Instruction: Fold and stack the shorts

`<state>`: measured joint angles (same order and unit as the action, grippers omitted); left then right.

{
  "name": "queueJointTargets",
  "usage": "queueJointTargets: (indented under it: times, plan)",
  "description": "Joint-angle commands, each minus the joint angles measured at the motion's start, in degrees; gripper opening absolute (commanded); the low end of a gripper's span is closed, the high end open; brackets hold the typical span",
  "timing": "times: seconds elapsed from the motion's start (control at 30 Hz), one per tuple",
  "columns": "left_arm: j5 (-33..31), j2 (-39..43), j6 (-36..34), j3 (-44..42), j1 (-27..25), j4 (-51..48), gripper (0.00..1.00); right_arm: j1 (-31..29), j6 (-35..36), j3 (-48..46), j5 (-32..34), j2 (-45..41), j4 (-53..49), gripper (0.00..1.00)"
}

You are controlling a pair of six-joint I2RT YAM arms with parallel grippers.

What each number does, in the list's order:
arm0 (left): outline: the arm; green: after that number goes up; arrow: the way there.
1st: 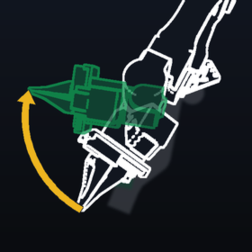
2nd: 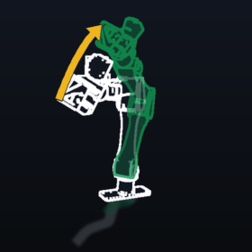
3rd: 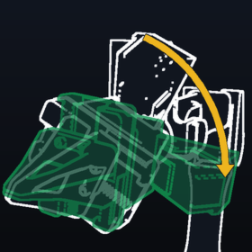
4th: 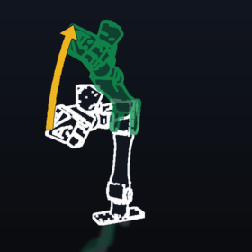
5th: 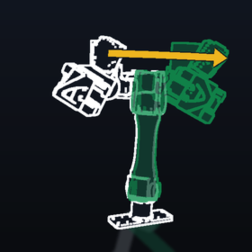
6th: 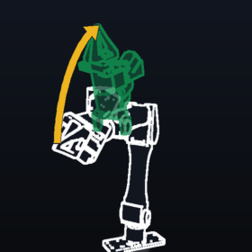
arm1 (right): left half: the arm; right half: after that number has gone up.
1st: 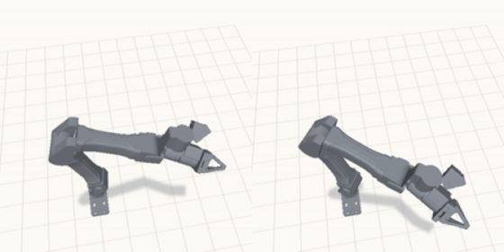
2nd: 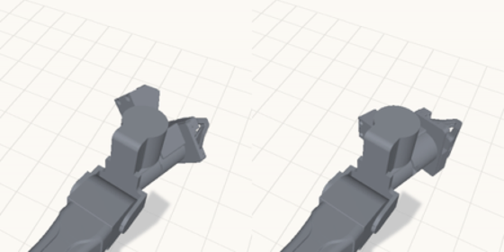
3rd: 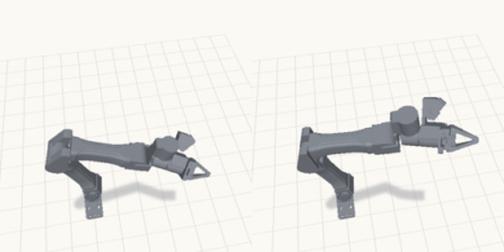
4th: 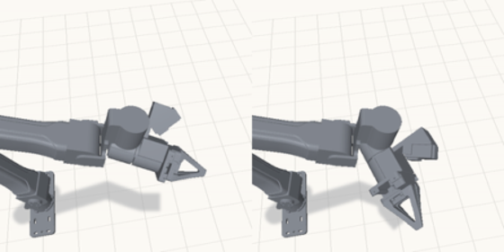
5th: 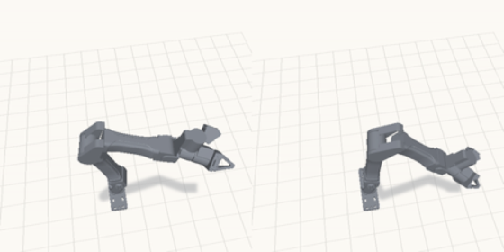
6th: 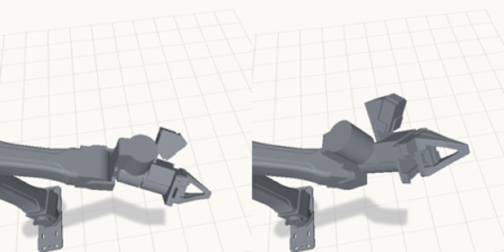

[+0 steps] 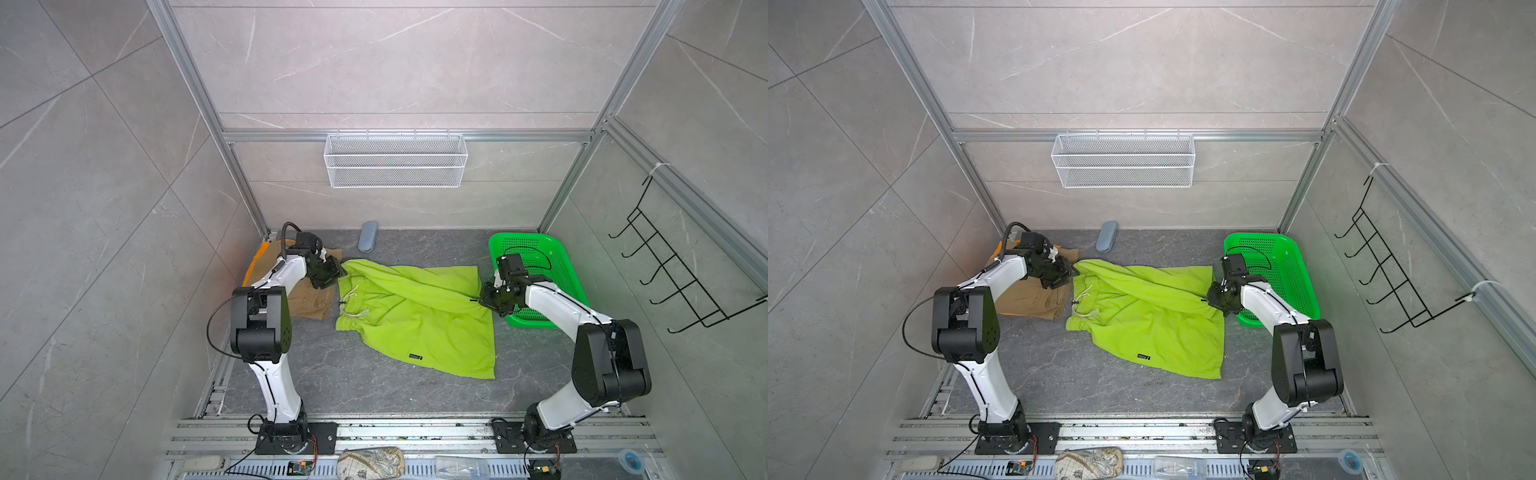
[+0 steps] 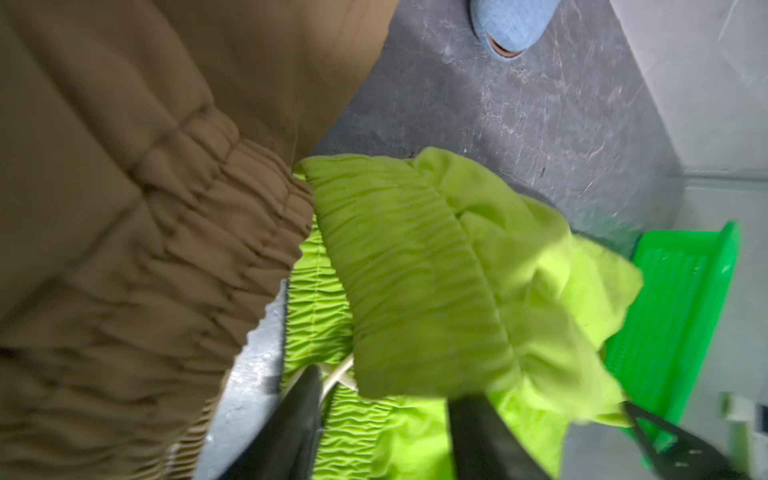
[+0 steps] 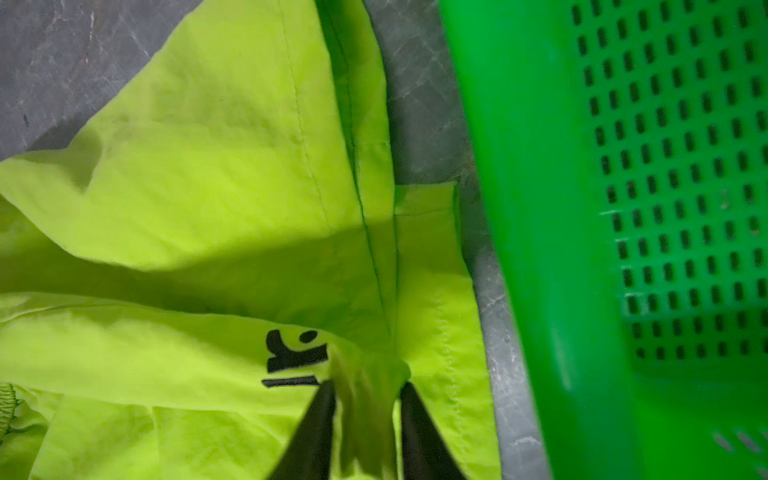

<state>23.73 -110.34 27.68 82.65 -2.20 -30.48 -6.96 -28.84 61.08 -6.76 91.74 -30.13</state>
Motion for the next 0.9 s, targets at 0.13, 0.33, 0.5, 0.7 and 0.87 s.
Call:
queueJointTargets:
  times: [0.13, 0.33, 0.5, 0.7, 0.87]
  plan:
    - [-2.55, 7.93, -2.43, 1.2, 0.26, -4.55, 0.93, -0.17, 0.16, 4.8, 1.93, -5.41, -4.87, 0.58]
    - [0.19, 19.62, 4.17, -6.75, -0.96, -3.13, 0.99, -0.53, -3.45, -1.49, -3.18, -18.36, 3.2, 0.99]
    - [10.26, 27.72, 22.41, -24.64, -6.52, 14.53, 1.0, -5.15, -8.22, -8.78, -9.47, -20.63, 9.32, 0.99]
    - [10.49, 26.86, 32.71, -36.76, -9.23, 30.21, 0.99, -9.61, -12.89, -17.34, -12.9, -15.79, 19.34, 1.0]
    - [8.33, 24.31, 31.53, -38.2, -8.81, 31.24, 0.99, -10.26, -13.3, -20.42, -12.36, -10.84, 21.88, 1.0]
